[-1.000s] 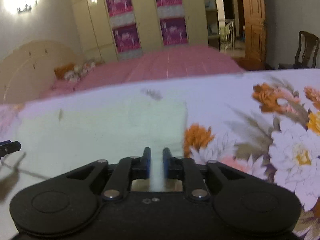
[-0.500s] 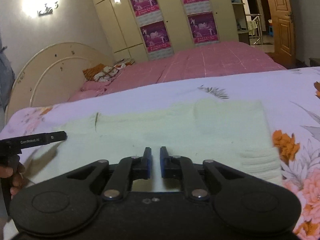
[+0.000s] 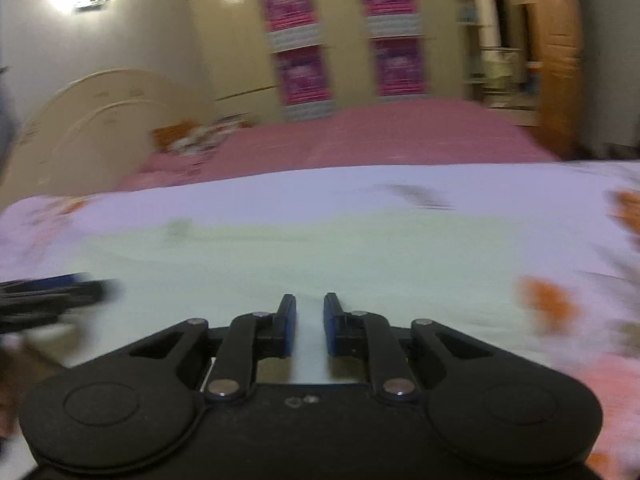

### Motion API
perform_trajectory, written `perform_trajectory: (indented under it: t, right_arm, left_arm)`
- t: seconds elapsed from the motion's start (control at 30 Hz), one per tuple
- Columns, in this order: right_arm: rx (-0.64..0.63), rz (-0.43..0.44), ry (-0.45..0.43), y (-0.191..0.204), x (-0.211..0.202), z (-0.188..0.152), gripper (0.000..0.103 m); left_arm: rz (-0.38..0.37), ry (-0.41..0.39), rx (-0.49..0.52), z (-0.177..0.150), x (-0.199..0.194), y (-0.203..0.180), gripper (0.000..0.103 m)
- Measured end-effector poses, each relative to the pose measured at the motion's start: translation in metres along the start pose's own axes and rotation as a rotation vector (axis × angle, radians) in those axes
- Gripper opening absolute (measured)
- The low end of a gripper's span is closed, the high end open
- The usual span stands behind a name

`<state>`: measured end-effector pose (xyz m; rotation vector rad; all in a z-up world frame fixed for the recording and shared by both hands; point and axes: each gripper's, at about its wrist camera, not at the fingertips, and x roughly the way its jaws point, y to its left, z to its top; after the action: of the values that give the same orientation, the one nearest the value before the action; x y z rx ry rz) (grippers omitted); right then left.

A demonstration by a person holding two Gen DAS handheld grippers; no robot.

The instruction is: Fold small clothes

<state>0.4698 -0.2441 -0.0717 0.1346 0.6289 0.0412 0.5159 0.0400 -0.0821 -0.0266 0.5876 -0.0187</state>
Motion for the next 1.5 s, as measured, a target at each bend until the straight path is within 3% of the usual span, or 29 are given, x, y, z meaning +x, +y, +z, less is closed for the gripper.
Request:
perform_trajectory:
  t: [0.07, 0.1, 0.13, 0.23, 0.33, 0.43, 0.53, 0.57, 0.73, 0.77, 0.83, 0.93, 1.03, 1.13, 1.33, 1.5]
  right_arm:
    - [0.04, -0.013, 0.0, -0.02, -0.012, -0.001, 0.011]
    - [0.042, -0.002, -0.01, -0.019, -0.017, -0.001, 0.015]
    - [0.031, 0.03, -0.039, -0.012, -0.025, -0.001, 0.025]
    - [-0.068, 0.156, -0.028, 0.023, -0.036, -0.01, 0.024]
    - [-0.136, 0.206, 0.043, 0.043, -0.035, -0.029, 0.023]
    - [-0.146, 0.132, 0.043, 0.029, -0.038, -0.034, 0.021]
    - [-0.035, 0.026, 0.028, -0.013, -0.048, -0.026, 0.02]
    - [-0.003, -0.013, 0.022, -0.028, -0.051, -0.025, 0.015]
    - [0.022, -0.026, 0.025, -0.045, -0.052, -0.018, 0.014]
    - [0.015, -0.026, 0.015, -0.041, -0.053, -0.017, 0.02]
    - [-0.025, -0.042, 0.034, -0.032, -0.048, -0.025, 0.023]
    - [-0.033, -0.038, 0.032, -0.028, -0.059, -0.018, 0.023]
    - [-0.008, -0.011, -0.017, -0.033, -0.097, -0.019, 0.03]
    - [0.018, 0.034, 0.038, -0.04, -0.124, -0.033, 0.035]
    - [0.152, 0.119, 0.12, -0.06, -0.198, -0.088, 0.036]
    - [0.225, 0.128, 0.185, -0.07, -0.253, -0.138, 0.036]
  left_arm:
    - [-0.026, -0.028, -0.047, -0.001, -0.011, -0.003, 0.061]
    - [-0.054, -0.036, -0.033, -0.002, -0.016, -0.014, 0.061]
    - [-0.081, -0.038, -0.002, -0.004, -0.02, -0.027, 0.061]
    - [-0.153, -0.023, 0.113, -0.014, -0.03, -0.072, 0.061]
    - [-0.137, 0.006, 0.164, -0.024, -0.03, -0.085, 0.061]
    - [-0.112, 0.022, 0.072, -0.021, -0.034, -0.058, 0.061]
    - [-0.082, 0.032, 0.015, -0.021, -0.037, -0.033, 0.061]
    - [-0.087, 0.035, 0.005, -0.022, -0.038, -0.027, 0.061]
    - [-0.07, 0.03, 0.037, -0.023, -0.038, -0.033, 0.061]
    - [-0.063, 0.049, 0.044, -0.025, -0.035, -0.034, 0.061]
    - [-0.057, 0.061, 0.059, -0.028, -0.035, -0.032, 0.061]
    - [-0.066, 0.024, 0.069, -0.025, -0.061, -0.029, 0.061]
    - [-0.072, 0.041, 0.06, -0.033, -0.087, -0.02, 0.061]
    - [-0.086, 0.069, 0.066, -0.053, -0.123, -0.01, 0.061]
    - [-0.095, 0.159, 0.066, -0.112, -0.205, 0.023, 0.061]
    - [-0.131, 0.22, -0.033, -0.151, -0.257, 0.06, 0.06]
